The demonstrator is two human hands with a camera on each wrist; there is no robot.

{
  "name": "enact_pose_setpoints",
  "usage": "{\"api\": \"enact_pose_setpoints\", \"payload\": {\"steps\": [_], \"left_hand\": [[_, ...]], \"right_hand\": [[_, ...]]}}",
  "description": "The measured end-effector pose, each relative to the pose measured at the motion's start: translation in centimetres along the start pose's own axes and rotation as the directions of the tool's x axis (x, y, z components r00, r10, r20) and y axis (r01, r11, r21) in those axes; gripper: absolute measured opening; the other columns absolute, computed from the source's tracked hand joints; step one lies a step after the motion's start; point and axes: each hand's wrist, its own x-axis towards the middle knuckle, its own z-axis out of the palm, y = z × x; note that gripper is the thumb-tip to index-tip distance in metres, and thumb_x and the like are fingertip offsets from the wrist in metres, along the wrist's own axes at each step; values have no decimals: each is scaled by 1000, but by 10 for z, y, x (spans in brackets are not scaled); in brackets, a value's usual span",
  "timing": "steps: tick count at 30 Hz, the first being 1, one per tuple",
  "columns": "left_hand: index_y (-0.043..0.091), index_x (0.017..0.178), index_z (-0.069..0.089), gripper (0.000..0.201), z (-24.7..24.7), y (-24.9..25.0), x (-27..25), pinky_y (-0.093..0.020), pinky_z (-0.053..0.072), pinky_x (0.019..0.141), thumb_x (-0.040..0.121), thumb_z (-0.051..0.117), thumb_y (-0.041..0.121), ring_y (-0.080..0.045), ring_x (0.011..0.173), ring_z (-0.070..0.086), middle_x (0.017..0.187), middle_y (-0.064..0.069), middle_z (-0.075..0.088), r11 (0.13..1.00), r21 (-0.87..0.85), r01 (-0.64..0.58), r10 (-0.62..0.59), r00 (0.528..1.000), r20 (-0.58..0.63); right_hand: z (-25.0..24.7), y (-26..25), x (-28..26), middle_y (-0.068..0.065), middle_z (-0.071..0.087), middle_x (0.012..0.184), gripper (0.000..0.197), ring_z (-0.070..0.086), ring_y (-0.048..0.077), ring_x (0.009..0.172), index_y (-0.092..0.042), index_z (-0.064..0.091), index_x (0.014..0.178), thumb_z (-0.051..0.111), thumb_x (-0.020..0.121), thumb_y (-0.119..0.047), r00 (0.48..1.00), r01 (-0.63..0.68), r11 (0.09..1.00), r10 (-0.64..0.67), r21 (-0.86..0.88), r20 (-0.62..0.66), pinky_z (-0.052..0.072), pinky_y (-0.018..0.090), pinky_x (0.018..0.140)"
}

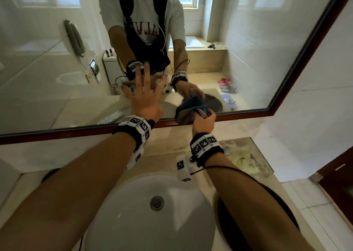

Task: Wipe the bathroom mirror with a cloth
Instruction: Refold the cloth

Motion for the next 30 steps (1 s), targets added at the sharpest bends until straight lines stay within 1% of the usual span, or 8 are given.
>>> {"api": "enact_pose_setpoints", "payload": {"steps": [3,8,11,13,16,23,27,30], "left_hand": [[37,150,18,84,-10,13,-11,-73,12,107,80,65,34,-40,148,-9,160,-13,-20,999,-36,-32,33,999,38],[29,147,35,56,-14,28,-41,-47,48,97,94,55,31,-30,123,52,159,-3,27,874,-485,-20,126,974,186],[29,134,53,41,-21,33,-48,-41,56,82,96,54,43,-23,103,64,127,-5,64,581,-747,323,-11,921,390],[26,130,58,42,-24,37,-49,-37,58,66,94,56,49,-25,98,66,120,-7,66,315,-782,538,-15,827,562],[24,130,57,45,-28,40,-50,-37,58,68,91,61,47,-26,98,66,118,-6,65,128,-760,637,13,765,644],[15,99,68,18,-26,31,-58,-36,55,83,86,68,4,-24,94,63,102,-11,69,100,-773,627,-42,779,626],[22,88,69,29,-24,22,-61,-42,52,96,79,66,-6,-28,102,63,102,-8,70,210,-792,573,-93,818,568],[17,92,68,35,-30,21,-63,-24,50,75,78,57,-13,-23,93,62,98,-6,68,337,-818,466,-98,882,461]], "right_hand": [[-12,-7,-5,15,59,125,49,60,28,114,-9,50,129,62,84,6,994,-48,991,35,124,101,53,37,95],[-23,-17,-19,18,59,126,50,62,31,109,-9,55,123,52,81,17,952,-32,988,-16,151,306,55,43,91],[-29,-19,-32,12,54,128,59,61,24,103,-11,48,128,45,80,23,914,-17,984,-57,179,401,55,44,88],[-31,-19,-38,13,49,134,67,59,21,106,-16,42,132,41,79,26,894,23,985,-97,172,437,54,45,90],[-34,-18,-52,14,44,140,74,58,13,103,-14,31,142,37,82,27,862,87,983,-155,161,483,52,35,91],[-39,-14,-68,19,37,144,78,50,27,122,-12,20,148,44,84,26,809,199,976,-212,84,548,45,44,106],[-55,-10,-67,10,43,134,78,49,21,118,-11,27,146,45,80,27,794,190,980,-190,61,578,54,17,73],[-66,-7,-63,7,49,126,81,52,18,114,-11,36,142,36,73,30,805,132,989,-150,72,574,52,16,69]]}}
